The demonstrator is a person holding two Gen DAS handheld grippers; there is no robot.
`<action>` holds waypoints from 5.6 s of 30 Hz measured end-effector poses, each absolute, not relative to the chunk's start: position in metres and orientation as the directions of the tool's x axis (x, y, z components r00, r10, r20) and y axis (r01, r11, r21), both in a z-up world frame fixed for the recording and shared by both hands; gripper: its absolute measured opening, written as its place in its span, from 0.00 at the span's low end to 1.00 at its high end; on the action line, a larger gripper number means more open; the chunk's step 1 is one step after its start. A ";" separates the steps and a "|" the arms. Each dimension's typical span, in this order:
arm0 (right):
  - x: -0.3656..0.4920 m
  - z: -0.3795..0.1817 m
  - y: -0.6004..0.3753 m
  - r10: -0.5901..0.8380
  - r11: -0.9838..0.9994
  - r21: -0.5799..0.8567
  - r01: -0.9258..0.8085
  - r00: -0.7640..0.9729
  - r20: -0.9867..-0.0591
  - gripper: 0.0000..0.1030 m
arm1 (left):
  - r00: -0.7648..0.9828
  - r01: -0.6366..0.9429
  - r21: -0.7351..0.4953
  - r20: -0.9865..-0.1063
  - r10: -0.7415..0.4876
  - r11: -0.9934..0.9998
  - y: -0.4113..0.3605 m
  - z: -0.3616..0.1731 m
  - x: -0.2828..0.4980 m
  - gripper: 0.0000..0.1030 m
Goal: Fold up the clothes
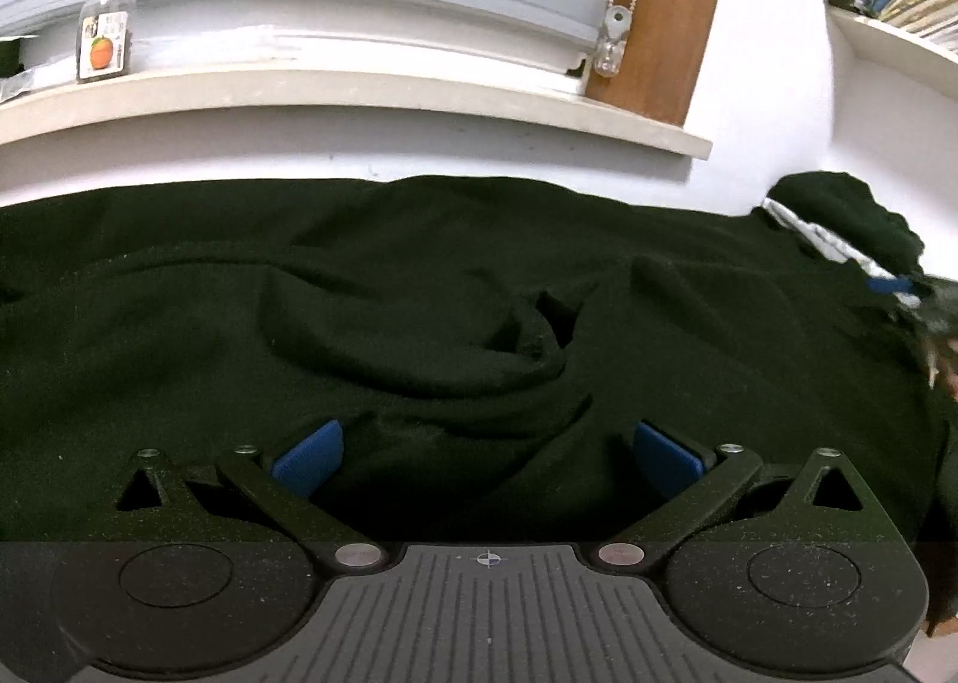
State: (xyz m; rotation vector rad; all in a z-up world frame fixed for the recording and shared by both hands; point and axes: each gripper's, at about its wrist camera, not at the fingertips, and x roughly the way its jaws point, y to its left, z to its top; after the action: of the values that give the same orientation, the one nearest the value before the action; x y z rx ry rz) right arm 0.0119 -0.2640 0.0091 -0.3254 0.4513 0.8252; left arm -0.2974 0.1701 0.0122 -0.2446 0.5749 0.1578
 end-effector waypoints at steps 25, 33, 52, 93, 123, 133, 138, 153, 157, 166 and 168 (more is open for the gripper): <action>0.008 -0.001 -0.370 0.436 0.822 -0.098 -0.562 0.729 -0.528 1.00 | 0.833 -0.201 -0.168 -0.548 0.078 0.965 0.165 0.013 -0.298 1.00; 0.013 -0.006 -0.382 0.425 0.840 -0.077 -0.537 0.740 -0.521 1.00 | 0.831 -0.203 -0.175 -0.552 0.074 0.963 0.166 0.015 -0.299 1.00; 0.000 0.005 -0.330 0.532 0.767 -0.056 -0.639 0.683 -0.501 1.00 | 0.851 -0.190 -0.193 -0.522 0.063 0.963 0.167 0.022 -0.316 1.00; -0.163 0.023 0.148 0.703 -0.096 -0.113 -0.989 0.013 -0.711 0.43 | 0.799 -0.527 -0.185 -0.439 0.410 0.829 0.293 0.044 -0.545 1.00; -0.416 0.048 0.141 0.711 -0.499 -0.275 -0.822 -0.207 -0.672 0.55 | 0.741 -0.528 -0.125 -0.551 0.384 0.840 0.346 0.027 -0.503 1.00; -0.464 0.018 0.139 0.728 -0.506 -0.397 -0.765 -0.133 -0.672 0.69 | 0.729 -0.536 -0.106 -0.559 0.395 0.838 0.349 0.018 -0.499 1.00; -0.476 0.001 0.139 0.755 -0.495 -0.502 -0.709 -0.064 -0.653 0.69 | 0.725 -0.538 -0.100 -0.561 0.399 0.837 0.348 0.018 -0.498 1.00; -0.453 0.071 0.111 0.704 -0.617 -0.350 -0.704 -0.295 -0.646 0.08 | 0.724 -0.540 -0.080 -0.551 0.414 0.838 0.348 0.030 -0.497 1.00; -0.434 0.094 0.112 0.738 -0.589 -0.420 -0.690 -0.249 -0.627 0.07 | 0.723 -0.551 -0.109 -0.557 0.408 0.827 0.353 0.025 -0.501 1.00; -0.382 0.129 0.148 0.863 -0.423 -0.713 -0.559 -0.010 -0.504 0.07 | 0.713 -0.642 -0.134 -0.465 0.524 0.755 0.358 0.051 -0.524 0.96; -0.374 0.126 0.157 0.884 -0.385 -0.769 -0.511 0.033 -0.465 0.07 | 0.730 -0.637 -0.157 -0.438 0.525 0.754 0.356 0.057 -0.531 0.94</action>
State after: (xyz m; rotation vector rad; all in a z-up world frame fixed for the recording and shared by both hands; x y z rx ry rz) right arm -0.3741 0.1575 0.1255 -1.1858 -0.4525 1.6037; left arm -0.5315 0.3555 0.0574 -0.3090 0.3843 0.6515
